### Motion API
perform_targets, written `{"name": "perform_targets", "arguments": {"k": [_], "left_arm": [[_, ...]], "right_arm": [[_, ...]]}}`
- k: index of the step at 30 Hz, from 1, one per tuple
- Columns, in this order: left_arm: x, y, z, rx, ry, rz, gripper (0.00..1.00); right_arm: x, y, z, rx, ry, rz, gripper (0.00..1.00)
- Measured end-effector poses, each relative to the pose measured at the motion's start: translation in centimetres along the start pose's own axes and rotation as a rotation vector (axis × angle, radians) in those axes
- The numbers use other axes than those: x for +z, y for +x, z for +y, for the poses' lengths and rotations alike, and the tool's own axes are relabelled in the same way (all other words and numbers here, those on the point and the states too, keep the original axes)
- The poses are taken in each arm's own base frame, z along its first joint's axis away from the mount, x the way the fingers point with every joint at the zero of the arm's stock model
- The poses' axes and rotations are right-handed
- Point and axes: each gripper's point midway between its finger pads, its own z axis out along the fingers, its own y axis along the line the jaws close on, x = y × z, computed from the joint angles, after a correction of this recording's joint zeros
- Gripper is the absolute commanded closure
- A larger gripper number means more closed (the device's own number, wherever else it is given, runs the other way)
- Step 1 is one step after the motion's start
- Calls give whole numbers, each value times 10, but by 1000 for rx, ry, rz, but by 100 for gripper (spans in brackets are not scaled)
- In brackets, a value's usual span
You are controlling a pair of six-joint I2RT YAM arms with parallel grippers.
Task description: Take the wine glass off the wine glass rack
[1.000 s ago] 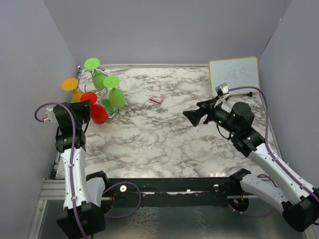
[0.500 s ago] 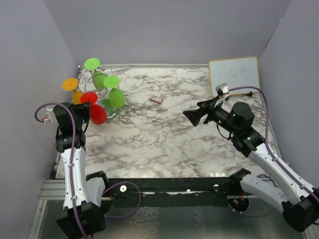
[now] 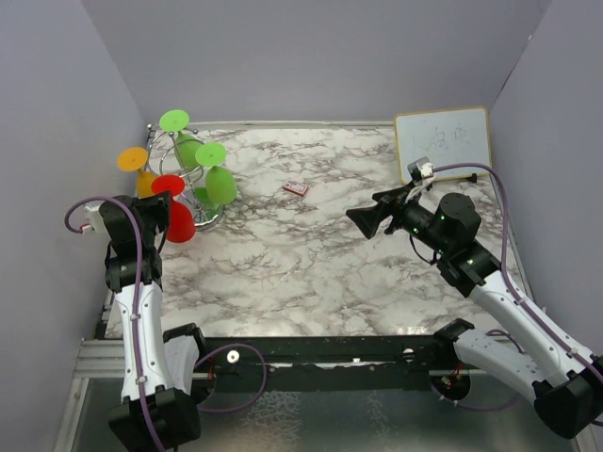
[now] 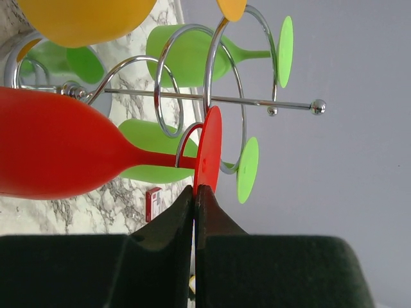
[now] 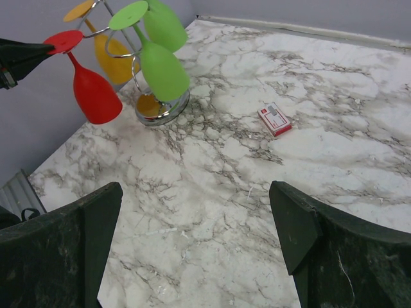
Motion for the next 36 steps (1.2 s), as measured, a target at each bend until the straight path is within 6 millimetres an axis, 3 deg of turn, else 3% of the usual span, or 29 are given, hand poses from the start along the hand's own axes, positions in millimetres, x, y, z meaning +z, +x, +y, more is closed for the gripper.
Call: {"name": "perform_targets", "arguments": {"k": [9, 15, 26, 33, 36], "left_arm": [[-11, -1, -8, -19, -1, 0, 100], [-24, -3, -22, -26, 20, -4, 100], [-53, -1, -26, -59, -52, -6, 100], [-67, 20, -50, 24, 39, 86, 100], [-73, 40, -81, 84, 198, 179, 100]], "right_arm": [[0, 0, 0, 0, 0, 0, 0], [0, 0, 0, 1, 0, 0, 0], [0, 5, -1, 7, 5, 18, 0], [0, 16, -5, 20, 18, 62, 0], [1, 19, -6, 23, 21, 70, 0]]}}
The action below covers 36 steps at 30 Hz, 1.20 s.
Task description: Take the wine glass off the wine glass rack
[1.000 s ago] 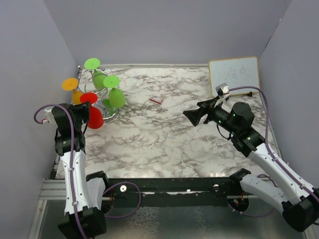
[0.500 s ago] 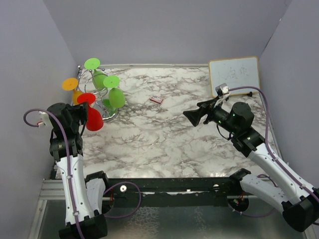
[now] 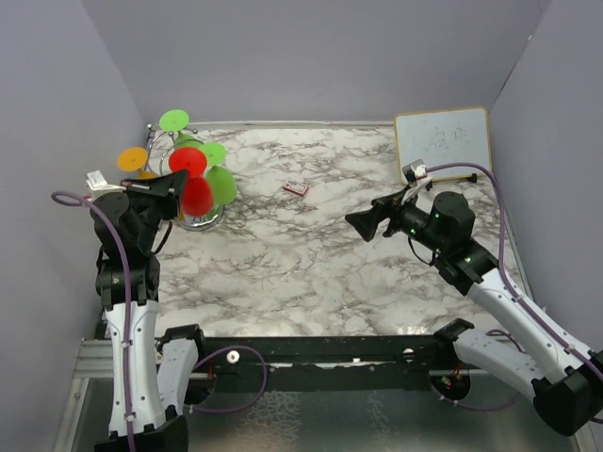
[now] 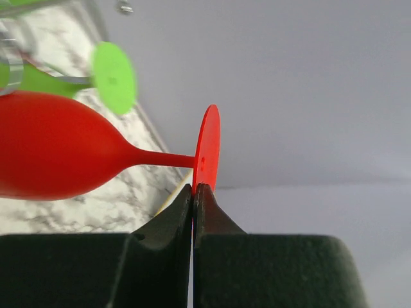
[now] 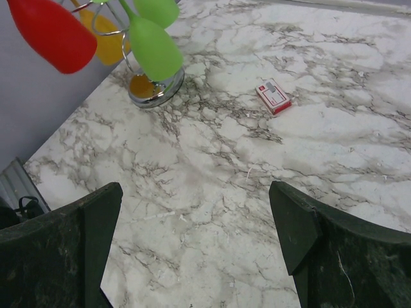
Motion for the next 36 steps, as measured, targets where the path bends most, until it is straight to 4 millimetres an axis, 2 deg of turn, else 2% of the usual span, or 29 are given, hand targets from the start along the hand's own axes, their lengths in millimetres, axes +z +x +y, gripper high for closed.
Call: {"name": "perform_targets", "arguments": {"k": [4, 8, 11, 18, 21, 23, 26, 32, 36], "left_arm": [[2, 27, -46, 98, 281, 141, 100], [-9, 54, -88, 259, 531, 305, 100], [-24, 69, -102, 369, 649, 393, 100], [-85, 103, -123, 605, 915, 530, 100], [-106, 116, -125, 694, 1015, 574, 100], [-122, 125, -124, 753, 1088, 604, 100], [-145, 138, -116, 846, 1199, 639, 100], [-183, 151, -82, 1039, 1387, 607, 100], [-188, 159, -61, 1106, 1463, 615, 100]], "right_arm": [[1, 2, 0, 9, 1, 7, 0], [4, 7, 1, 26, -11, 29, 1], [7, 14, 4, 46, -36, 56, 0], [15, 30, 17, 91, -127, 125, 1], [18, 29, 30, 95, -204, 157, 2], [19, 21, 44, 92, -285, 168, 3], [22, -5, 69, 75, -420, 169, 4], [22, -65, 105, 8, -580, 138, 3], [15, -86, 118, -39, -638, 127, 2]]}}
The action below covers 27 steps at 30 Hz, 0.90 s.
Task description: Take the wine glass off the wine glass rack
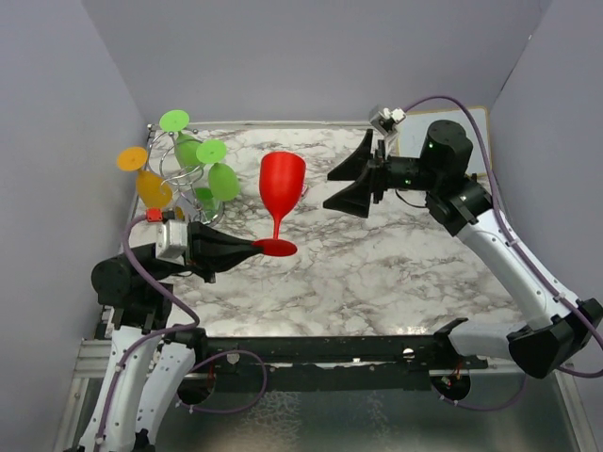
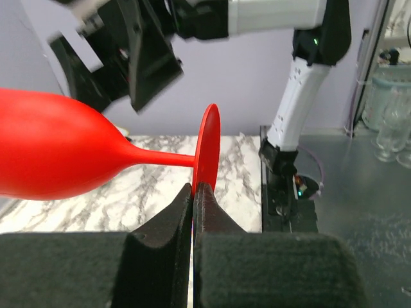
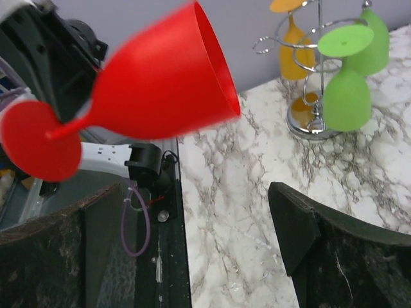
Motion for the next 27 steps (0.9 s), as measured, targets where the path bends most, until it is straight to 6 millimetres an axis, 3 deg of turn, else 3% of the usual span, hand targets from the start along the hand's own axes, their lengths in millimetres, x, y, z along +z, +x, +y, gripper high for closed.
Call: {"name": "perform_targets", "arguments": {"k": [6, 11, 16, 22, 27], "left_arm": [[0, 46, 4, -20, 58, 51, 100], [1, 70, 22, 88, 39, 62, 100], [0, 119, 29, 290, 84, 94, 100], [-1, 154, 37, 494, 74, 119, 100], [5, 179, 31, 605, 119, 194, 100]], "right_arm": [[6, -22, 5, -7, -44, 14, 3], [17, -1, -15, 169, -13, 80, 4], [24, 25, -47, 293, 108, 153, 4], [12, 16, -76, 256, 331, 147, 5], [3, 19, -82, 178, 372, 186, 7]]}}
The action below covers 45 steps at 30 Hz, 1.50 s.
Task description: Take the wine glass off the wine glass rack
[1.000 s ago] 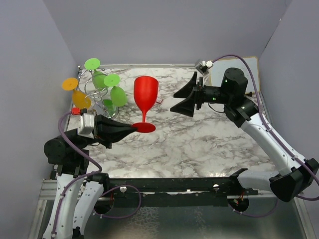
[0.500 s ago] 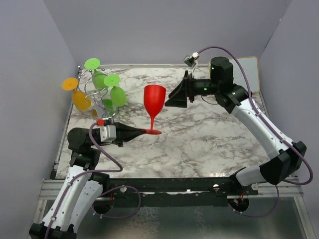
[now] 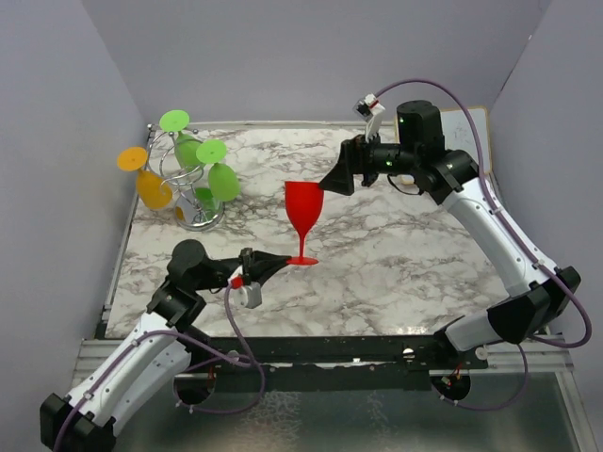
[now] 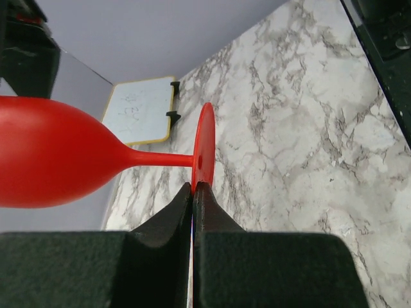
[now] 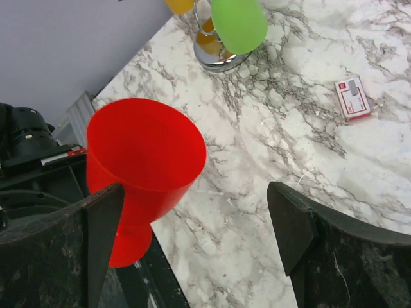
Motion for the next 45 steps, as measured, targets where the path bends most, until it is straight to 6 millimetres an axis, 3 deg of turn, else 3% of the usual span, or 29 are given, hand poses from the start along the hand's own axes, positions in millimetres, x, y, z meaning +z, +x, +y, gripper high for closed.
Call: {"name": "perform_targets", "arguments": {"k": [3, 7, 10, 16, 22, 29, 33, 38, 45], "left_arm": [[7, 13, -15, 46, 44, 68, 100], [7, 32, -29, 101, 72, 162, 100], [4, 44, -37, 145, 80, 226, 100], [-3, 62, -41, 189, 90, 317, 100], [-5, 69, -41, 209, 96, 352, 100], [-5, 73, -48, 210, 126, 370, 100], [-5, 75, -53, 201, 143, 376, 100], [-5, 77, -57, 198, 156, 381, 100], [-6, 79, -60, 204, 166, 382, 100]], "right_arm": [[-1, 4, -3, -52, 5, 35, 15], [4, 4, -7, -82, -2, 78, 17], [4, 15, -9, -66, -5, 121, 18], [4, 33, 3, -36, -65, 192, 20], [25, 50, 13, -14, -136, 293, 23], [47, 63, 20, -1, -184, 372, 38], [50, 70, 35, -1, -236, 396, 50], [51, 77, 44, 16, -290, 411, 57], [54, 91, 44, 76, -331, 436, 85]]}}
